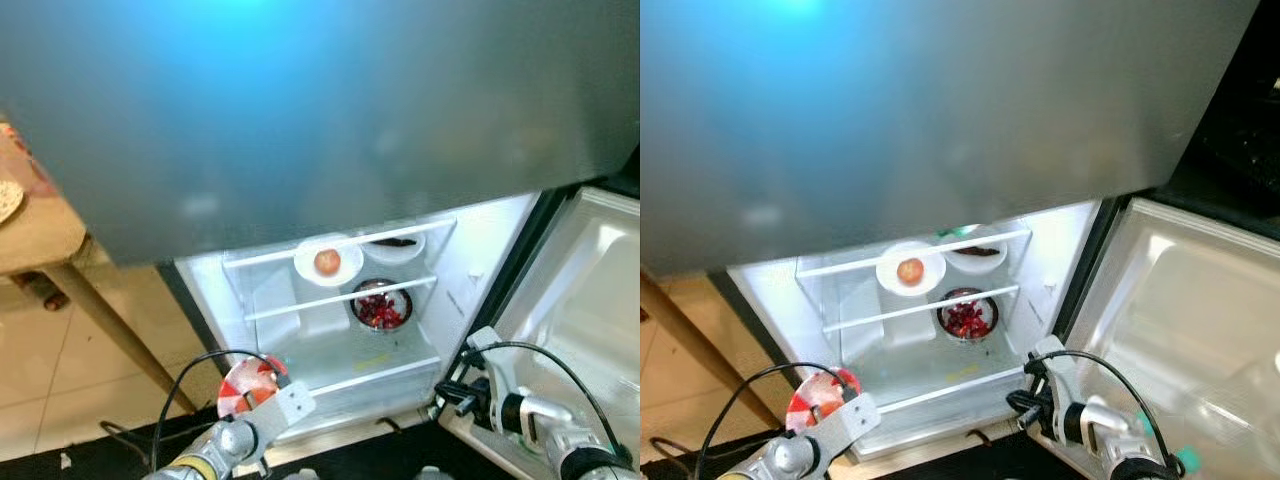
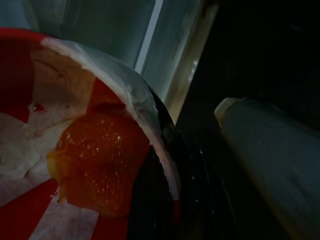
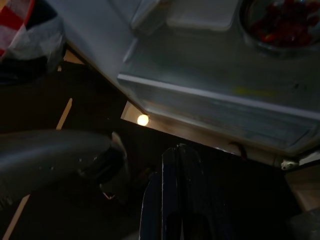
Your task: Restocking fridge
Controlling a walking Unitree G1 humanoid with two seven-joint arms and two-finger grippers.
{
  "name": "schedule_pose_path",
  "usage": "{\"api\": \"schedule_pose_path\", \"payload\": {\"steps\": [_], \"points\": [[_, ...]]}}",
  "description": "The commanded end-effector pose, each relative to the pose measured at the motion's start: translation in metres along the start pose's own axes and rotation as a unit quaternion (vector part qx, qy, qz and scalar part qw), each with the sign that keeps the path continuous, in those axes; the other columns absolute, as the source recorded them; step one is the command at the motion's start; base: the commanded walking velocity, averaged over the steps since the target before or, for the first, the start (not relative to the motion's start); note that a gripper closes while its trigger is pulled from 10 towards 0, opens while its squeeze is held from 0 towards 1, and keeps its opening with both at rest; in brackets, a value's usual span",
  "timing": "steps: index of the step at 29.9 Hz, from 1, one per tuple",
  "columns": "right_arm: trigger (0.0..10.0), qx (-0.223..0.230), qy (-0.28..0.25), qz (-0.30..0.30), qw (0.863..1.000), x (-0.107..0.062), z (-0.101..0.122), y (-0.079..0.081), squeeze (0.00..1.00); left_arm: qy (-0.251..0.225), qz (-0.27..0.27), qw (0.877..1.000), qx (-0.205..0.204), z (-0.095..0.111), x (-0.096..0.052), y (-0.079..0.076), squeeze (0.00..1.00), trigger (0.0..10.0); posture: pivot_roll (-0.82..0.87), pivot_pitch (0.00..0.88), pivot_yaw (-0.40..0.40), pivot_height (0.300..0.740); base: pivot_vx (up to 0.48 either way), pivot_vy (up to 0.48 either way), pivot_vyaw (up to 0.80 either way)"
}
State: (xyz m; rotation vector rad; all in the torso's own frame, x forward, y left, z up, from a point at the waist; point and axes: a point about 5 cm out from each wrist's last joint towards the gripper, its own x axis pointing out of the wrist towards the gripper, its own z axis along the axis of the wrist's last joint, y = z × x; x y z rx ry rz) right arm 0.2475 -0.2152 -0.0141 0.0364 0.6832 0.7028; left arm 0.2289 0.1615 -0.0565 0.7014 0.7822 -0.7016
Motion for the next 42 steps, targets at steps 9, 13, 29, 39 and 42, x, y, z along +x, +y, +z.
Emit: {"api": "schedule_pose_path", "payload": {"steps": [9,13,29,39,42], "points": [[10.0,-0.011,-0.018,0.02,1.0,0.01,0.015,0.006,0.0,-0.092,-0.012,0.994,0.049,0.051,0.004,0.017,0.0,10.0,-0.06,0.0,0.031,0.593,0.0,0.0,0.0],[10.0,-0.018,-0.02,0.03,0.999,0.013,0.018,0.009,0.0,-0.104,-0.014,0.993,0.062,0.059,0.004,0.018,0.0,10.0,-0.06,0.0,0.027,0.583,0.0,0.0,0.0],[10.0,-0.059,-0.055,0.119,0.99,0.037,0.04,0.044,0.0,-0.123,0.0,0.985,0.123,0.079,0.003,0.029,0.0,10.0,-0.06,0.006,0.043,0.518,0.0,0.0,0.0],[10.0,-0.076,-0.069,0.14,0.985,0.042,0.047,0.058,0.0,-0.137,0.041,0.981,0.133,0.093,-0.001,0.047,0.0,10.0,-0.07,0.058,0.059,0.473,0.0,0.0,0.0],[10.0,-0.074,-0.074,0.139,0.985,0.043,0.049,0.061,0.0,-0.137,0.045,0.98,0.135,0.095,-0.002,0.049,0.0,10.0,-0.07,0.066,0.062,0.458,0.0,0.0,0.0]]}}
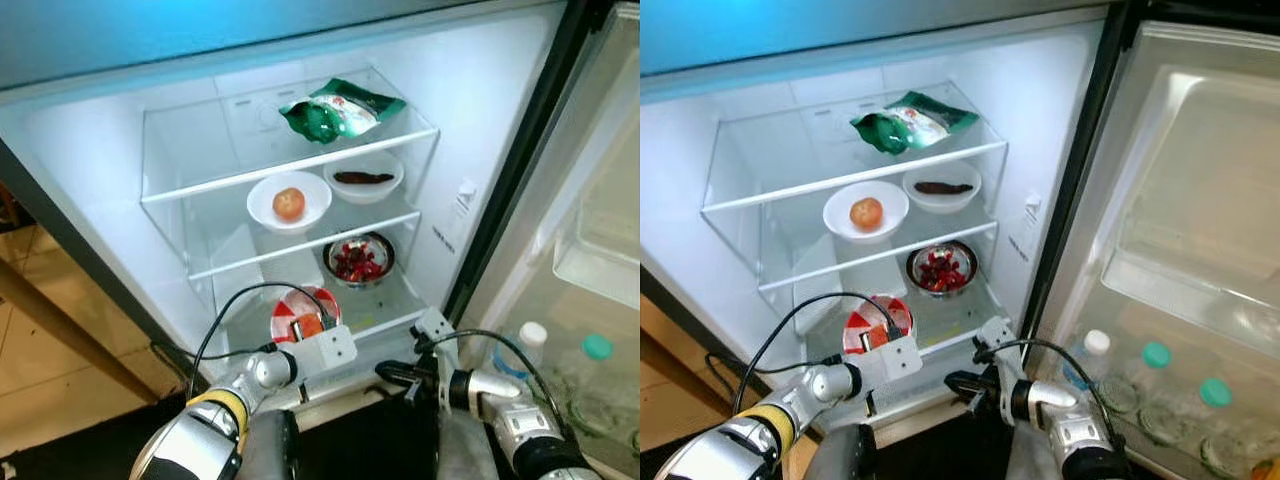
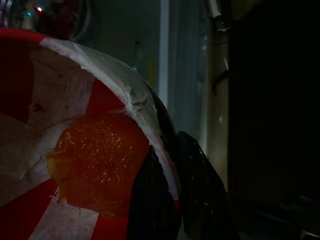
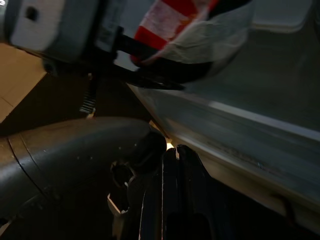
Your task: Restocking fridge
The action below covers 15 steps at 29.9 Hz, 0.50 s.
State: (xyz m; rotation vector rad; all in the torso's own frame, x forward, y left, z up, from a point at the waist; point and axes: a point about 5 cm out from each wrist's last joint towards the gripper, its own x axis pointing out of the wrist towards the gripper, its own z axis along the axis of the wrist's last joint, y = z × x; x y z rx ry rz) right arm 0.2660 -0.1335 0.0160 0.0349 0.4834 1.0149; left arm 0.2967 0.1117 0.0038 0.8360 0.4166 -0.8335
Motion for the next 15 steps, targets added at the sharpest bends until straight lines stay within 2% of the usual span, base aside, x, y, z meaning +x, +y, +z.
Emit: {"api": "schedule_pose_path", "payload": {"steps": [1,3,9,15], "points": [[10.0,0.006,-0.002,-0.002,1.0,0.0,-0.001,0.002,0.0,0.003,0.014,1.0,0.008,-0.001,-0.002,0.008,0.0,10.0,-0.07,0.066,0.062,0.458,0.0,0.0,0.0],[10.0,0.009,-0.005,0.007,1.0,0.004,-0.003,0.01,0.0,0.009,0.019,1.0,0.011,-0.003,-0.003,0.009,0.0,10.0,-0.06,0.086,0.067,0.443,0.0,0.0,0.0],[10.0,0.016,-0.007,0.016,1.0,0.008,-0.008,0.02,0.0,0.023,0.025,0.999,0.014,-0.008,-0.005,0.01,0.0,10.0,-0.05,0.102,0.071,0.428,0.0,0.0,0.0],[10.0,0.028,-0.028,0.023,0.999,0.016,-0.01,0.037,0.0,0.057,0.038,0.997,0.019,-0.025,-0.011,0.013,0.0,10.0,-0.05,0.147,0.081,0.413,0.0,0.0,0.0]]}}
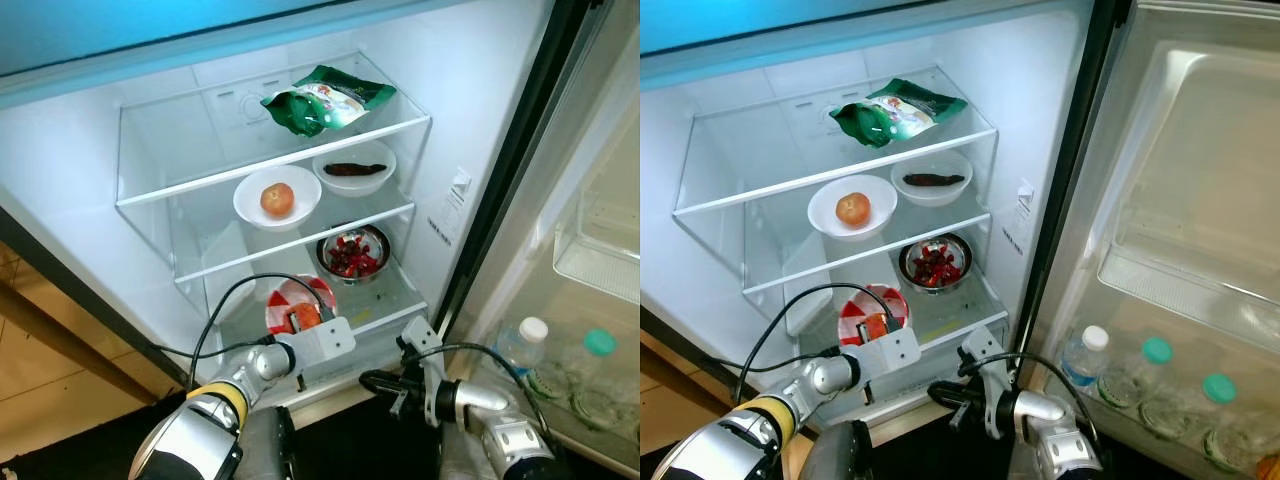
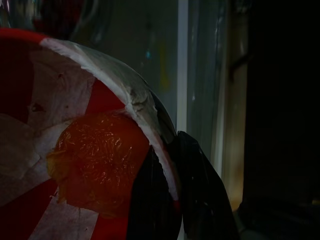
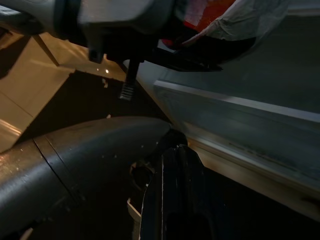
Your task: Restocking fridge
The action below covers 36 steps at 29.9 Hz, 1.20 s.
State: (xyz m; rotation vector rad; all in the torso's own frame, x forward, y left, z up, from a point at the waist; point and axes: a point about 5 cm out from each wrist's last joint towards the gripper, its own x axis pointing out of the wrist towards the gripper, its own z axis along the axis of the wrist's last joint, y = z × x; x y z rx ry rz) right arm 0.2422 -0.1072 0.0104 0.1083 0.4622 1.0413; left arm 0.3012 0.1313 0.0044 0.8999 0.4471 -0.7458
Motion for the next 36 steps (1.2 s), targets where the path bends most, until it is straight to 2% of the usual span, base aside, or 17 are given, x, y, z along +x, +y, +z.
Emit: {"api": "schedule_pose_path", "payload": {"steps": [1,4,15,17,22,26,36], "points": [[10.0,0.012,-0.016,0.0,1.0,0.005,0.0,0.009,0.0,0.025,0.007,1.0,0.014,-0.014,-0.005,0.003,0.0,10.0,-0.05,0.163,0.084,0.413,0.0,0.0,0.0],[10.0,0.016,-0.024,-0.003,1.0,0.006,0.001,0.012,0.0,0.03,0.009,0.999,0.017,-0.016,-0.006,0.004,0.0,10.0,-0.05,0.166,0.085,0.413,0.0,0.0,0.0],[10.0,0.017,-0.036,-0.017,0.999,0.001,0.004,0.029,0.0,0.025,0.011,0.999,0.032,-0.013,-0.008,0.019,0.0,10.0,-0.09,0.278,0.092,0.413,0.0,0.0,0.0],[10.0,0.019,-0.039,-0.026,0.999,-0.004,0.004,0.034,0.0,0.025,0.019,0.999,0.041,-0.01,-0.009,0.029,0.0,10.0,-0.1,0.322,0.094,0.413,0.0,0.0,0.0],[10.0,0.022,-0.042,-0.036,0.998,-0.01,0.004,0.04,0.0,0.022,0.03,0.998,0.049,-0.006,-0.01,0.04,0.0,10.0,-0.11,0.351,0.096,0.413,0.0,0.0,0.0],[10.0,0.03,-0.044,-0.052,0.997,-0.019,0.005,0.053,0.0,0.013,0.041,0.997,0.066,0.007,-0.01,0.057,0.0,10.0,-0.13,0.4,0.093,0.413,0.0,0.0,0.0],[10.0,0.029,-0.056,-0.063,0.996,-0.023,0.018,0.061,0.0,0.003,0.048,0.995,0.087,0.022,-0.009,0.071,0.0,10.0,-0.15,0.441,0.093,0.413,0.0,0.0,0.0]]}}
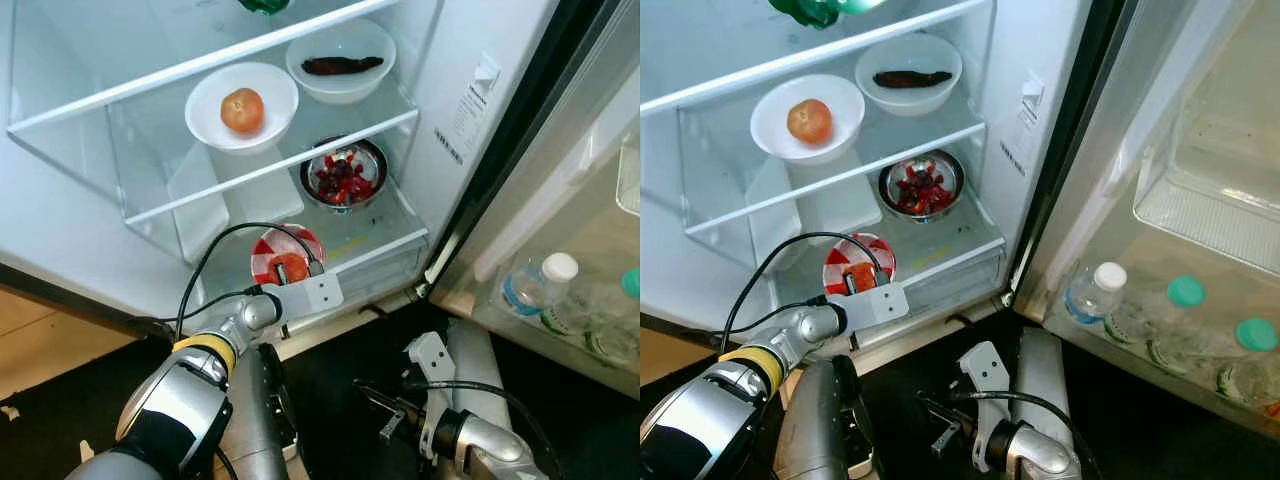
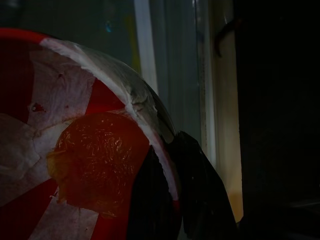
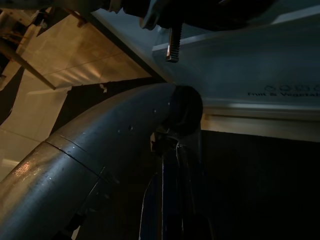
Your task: Restocking fridge
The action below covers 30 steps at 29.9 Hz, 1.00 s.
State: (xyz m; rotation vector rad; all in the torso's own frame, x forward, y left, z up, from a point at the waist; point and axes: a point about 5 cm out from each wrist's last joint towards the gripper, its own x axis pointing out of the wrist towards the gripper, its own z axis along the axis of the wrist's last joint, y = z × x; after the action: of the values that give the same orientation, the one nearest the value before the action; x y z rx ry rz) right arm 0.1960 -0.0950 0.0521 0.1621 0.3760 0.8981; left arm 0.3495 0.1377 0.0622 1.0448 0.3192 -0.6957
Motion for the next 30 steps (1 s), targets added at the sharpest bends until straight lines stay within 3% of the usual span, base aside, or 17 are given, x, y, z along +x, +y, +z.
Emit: {"api": "schedule_pose_path", "payload": {"steps": [1,5,8,15,26,27,28,30], "points": [[10.0,0.014,0.002,0.0,1.0,-0.002,-0.002,0.005,0.0,0.014,-0.008,1.0,0.013,-0.008,-0.003,0.0,0.0,10.0,-0.15,0.441,0.093,0.413,0.0,0.0,0.0],[10.0,0.015,-0.007,0.0,1.0,-0.003,0.004,0.008,0.0,0.015,0.002,1.0,0.018,-0.006,-0.003,0.007,0.0,10.0,-0.15,0.446,0.092,0.413,0.0,0.0,0.0],[10.0,0.007,-0.021,0.007,1.0,-0.004,0.015,0.015,0.0,0.021,0.029,0.999,0.028,-0.003,-0.005,0.025,0.0,10.0,-0.16,0.459,0.093,0.413,0.0,0.0,0.0],[10.0,0.004,-0.024,0.006,1.0,-0.005,0.02,0.019,0.0,0.029,0.06,0.997,0.038,-0.002,-0.008,0.041,0.0,10.0,-0.16,0.471,0.097,0.413,0.0,0.0,0.0],[10.0,0.001,-0.028,0.003,1.0,-0.008,0.029,0.026,0.0,0.035,0.072,0.996,0.03,0.001,-0.009,0.053,0.0,10.0,-0.19,0.492,0.095,0.413,0.0,0.0,0.0],[10.0,0.001,-0.029,0.002,1.0,-0.008,0.03,0.026,0.0,0.034,0.071,0.997,0.026,0.002,-0.009,0.053,0.17,10.0,-0.19,0.494,0.095,0.413,0.0,0.0,0.0],[10.0,0.001,-0.029,0.001,1.0,-0.009,0.031,0.026,0.0,0.035,0.072,0.996,0.026,0.002,-0.009,0.054,1.0,10.0,-0.19,0.496,0.096,0.413,0.0,0.0,0.0],[10.0,0.001,-0.029,-0.001,1.0,-0.01,0.031,0.026,0.0,0.036,0.073,0.996,0.027,0.003,-0.009,0.054,1.0,10.0,-0.19,0.497,0.096,0.413,0.0,0.0,0.0]]}}
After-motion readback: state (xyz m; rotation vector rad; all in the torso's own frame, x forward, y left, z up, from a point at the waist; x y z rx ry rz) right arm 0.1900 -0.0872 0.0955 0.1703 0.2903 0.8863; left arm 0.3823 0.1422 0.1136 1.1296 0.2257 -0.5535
